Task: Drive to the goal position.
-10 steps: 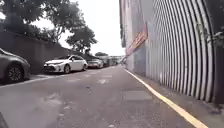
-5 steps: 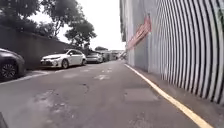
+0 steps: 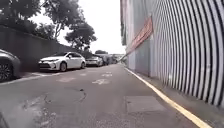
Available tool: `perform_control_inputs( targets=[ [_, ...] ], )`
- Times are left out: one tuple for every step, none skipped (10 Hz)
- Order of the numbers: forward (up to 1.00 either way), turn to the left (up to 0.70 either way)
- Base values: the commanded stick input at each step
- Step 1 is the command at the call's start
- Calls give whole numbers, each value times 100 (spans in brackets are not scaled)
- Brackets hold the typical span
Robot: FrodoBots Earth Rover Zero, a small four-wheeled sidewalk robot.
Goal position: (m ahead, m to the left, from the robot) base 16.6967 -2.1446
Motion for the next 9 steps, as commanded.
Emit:
perform_control_inputs(
  targets=[
    [45, 0],
    [45, 0],
    [45, 0],
    [45, 0],
    [45, 0],
    [45, 0],
    [45, 0],
    [45, 0],
    [45, 0]
  ],
)
